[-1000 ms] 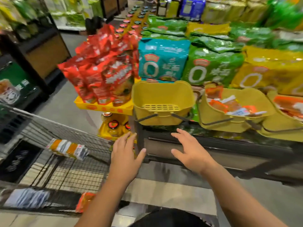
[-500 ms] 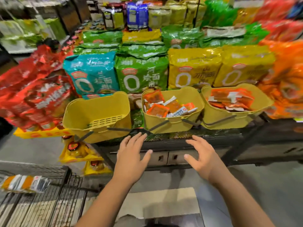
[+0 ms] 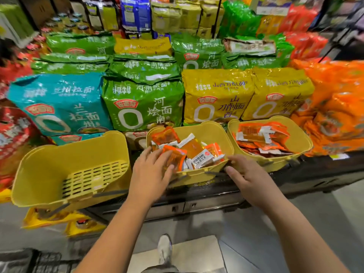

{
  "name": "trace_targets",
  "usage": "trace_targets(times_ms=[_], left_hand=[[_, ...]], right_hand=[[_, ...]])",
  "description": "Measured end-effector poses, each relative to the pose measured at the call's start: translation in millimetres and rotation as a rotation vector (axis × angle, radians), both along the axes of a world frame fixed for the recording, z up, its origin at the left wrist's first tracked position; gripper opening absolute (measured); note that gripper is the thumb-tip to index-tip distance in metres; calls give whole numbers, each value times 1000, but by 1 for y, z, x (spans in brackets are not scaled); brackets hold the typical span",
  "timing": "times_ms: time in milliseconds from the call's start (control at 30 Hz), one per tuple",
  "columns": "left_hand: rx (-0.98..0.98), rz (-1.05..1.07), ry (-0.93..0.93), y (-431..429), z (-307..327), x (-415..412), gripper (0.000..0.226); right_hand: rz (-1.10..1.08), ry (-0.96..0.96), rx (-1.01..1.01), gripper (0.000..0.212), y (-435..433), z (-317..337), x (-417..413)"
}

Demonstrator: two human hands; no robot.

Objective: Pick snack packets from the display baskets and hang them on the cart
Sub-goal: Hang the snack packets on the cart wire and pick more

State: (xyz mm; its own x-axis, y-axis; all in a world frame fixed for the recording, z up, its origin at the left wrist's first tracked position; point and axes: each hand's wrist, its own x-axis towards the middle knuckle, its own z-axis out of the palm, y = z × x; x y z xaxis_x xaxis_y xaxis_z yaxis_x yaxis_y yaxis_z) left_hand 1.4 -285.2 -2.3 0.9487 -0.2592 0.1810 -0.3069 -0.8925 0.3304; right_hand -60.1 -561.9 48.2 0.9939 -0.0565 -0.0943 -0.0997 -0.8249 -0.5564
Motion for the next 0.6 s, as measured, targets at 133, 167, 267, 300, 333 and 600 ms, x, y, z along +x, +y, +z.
trace_targets(times_ms=[133,167,267,300,333,600], left_hand=[[141,-149,35,4,1,48,52],[185,-174,45,5,-2,56,53],[249,-180,110,4,-9,66,61],[255,-172,133,4,-10,68,66],[262,-161,156,3,-9,70,70],[477,-110,286,-15,4,85,72]], right_hand=[[-16,-33,-26,49,14,10,52],[-13,-32,-36,49,16,11,65],[10,22,-83,45,21,7,96],[29,69,-96,40,21,4,104],[56,139,-113,36,21,1,111],[290,567,-269,26,23,-11,140]])
